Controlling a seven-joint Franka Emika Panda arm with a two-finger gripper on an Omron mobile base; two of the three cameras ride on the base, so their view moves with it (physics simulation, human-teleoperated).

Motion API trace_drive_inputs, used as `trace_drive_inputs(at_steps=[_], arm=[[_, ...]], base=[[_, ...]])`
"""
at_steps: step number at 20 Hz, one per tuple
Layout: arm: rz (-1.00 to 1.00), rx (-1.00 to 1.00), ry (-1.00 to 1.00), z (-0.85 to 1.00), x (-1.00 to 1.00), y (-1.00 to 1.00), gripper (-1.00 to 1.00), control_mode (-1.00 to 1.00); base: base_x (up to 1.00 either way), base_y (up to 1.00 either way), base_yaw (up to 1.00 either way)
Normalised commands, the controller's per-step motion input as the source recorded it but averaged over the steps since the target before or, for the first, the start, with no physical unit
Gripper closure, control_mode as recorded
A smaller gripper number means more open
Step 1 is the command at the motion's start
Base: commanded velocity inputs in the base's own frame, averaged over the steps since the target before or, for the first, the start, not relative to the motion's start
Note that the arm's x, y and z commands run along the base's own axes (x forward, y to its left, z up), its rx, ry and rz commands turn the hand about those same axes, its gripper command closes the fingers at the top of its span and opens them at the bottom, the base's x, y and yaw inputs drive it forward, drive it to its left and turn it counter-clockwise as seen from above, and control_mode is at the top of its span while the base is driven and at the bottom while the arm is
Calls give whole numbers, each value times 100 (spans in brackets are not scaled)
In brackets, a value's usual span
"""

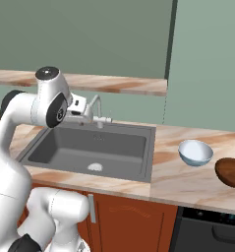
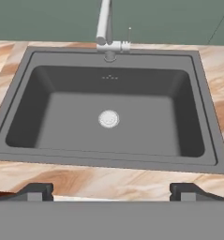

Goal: Rinse each bowl for a few seconds and place them down in the sink or on the counter.

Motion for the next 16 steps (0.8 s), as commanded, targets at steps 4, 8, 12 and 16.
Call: trace_drive_inputs(at_steps=[4,8,12,16], arm=[[2,0,-11,-16,-4,-14,-100,-100],[4,1,-9,-14,0,-21,-100,-100],[4,2,-8,-18,0,-20,-100,-100],[6,3,-7,-17,5,-19,-100,-100]], base=[[0,0,0],[0,0,0],[0,0,0],[0,0,0]])
